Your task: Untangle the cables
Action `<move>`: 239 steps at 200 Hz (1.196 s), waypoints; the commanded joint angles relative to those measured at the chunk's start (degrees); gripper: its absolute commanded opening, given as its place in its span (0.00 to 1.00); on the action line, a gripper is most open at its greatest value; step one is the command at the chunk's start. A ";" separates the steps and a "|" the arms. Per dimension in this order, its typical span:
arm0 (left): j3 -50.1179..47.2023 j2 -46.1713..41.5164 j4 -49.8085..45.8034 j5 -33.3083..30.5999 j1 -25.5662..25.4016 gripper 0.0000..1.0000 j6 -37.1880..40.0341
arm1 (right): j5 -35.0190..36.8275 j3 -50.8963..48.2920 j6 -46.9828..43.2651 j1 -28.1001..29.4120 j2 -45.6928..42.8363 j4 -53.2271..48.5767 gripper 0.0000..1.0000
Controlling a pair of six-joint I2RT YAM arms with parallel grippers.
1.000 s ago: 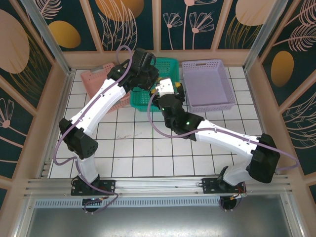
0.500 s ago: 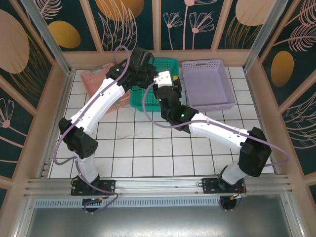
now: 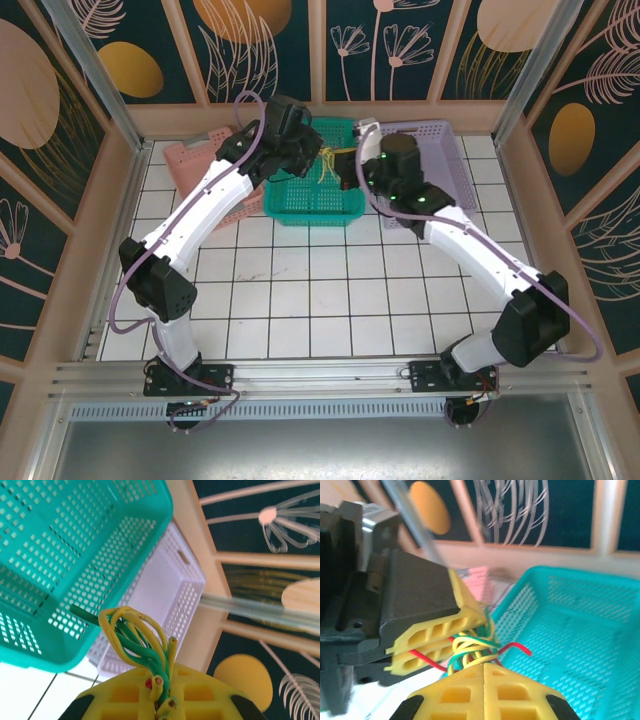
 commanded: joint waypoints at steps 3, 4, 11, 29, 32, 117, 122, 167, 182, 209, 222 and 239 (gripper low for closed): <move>-3.09 -4.19 3.65 6.70 -0.09 0.00 5.40 | -20.81 -1.90 7.77 -4.19 -1.08 -4.28 0.00; -3.18 -4.20 3.71 6.72 -0.06 0.00 5.49 | -20.89 -1.84 7.76 -4.23 -1.12 -4.55 0.00; -3.37 -4.29 3.96 6.97 0.08 0.00 6.01 | -19.89 -1.70 7.49 -4.25 -1.48 -5.96 0.00; -2.61 -3.73 3.34 7.63 0.22 0.00 7.18 | -16.48 -4.02 7.63 -4.26 -4.50 -4.09 0.22; -2.46 -3.56 3.25 7.93 0.18 0.00 7.42 | -15.81 -4.41 7.71 -4.32 -4.94 -3.61 0.28; 1.73 -0.70 2.44 11.68 0.19 0.00 9.71 | -31.33 1.60 15.48 -7.29 4.27 -4.29 0.57; 1.62 -0.72 2.67 11.75 0.22 0.00 9.75 | -31.58 1.24 16.18 -7.21 4.20 -3.55 0.55; 0.08 -1.10 3.59 13.29 0.20 0.00 9.61 | -31.28 -1.38 24.91 -6.99 4.53 6.93 0.34; -1.51 -1.65 4.78 13.77 0.22 0.00 9.47 | -32.14 -1.87 27.71 -6.75 4.85 10.80 0.27; -2.91 -2.59 7.38 13.71 0.18 0.00 9.82 | -34.76 -1.99 29.09 -6.59 5.26 11.39 0.02; -2.65 -2.87 8.84 13.64 0.24 0.00 11.64 | -36.68 -2.98 30.26 -6.89 4.74 12.13 0.00; -3.63 -3.30 12.18 14.75 0.68 0.00 16.23 | -41.64 -5.19 34.32 -7.41 4.14 16.14 0.00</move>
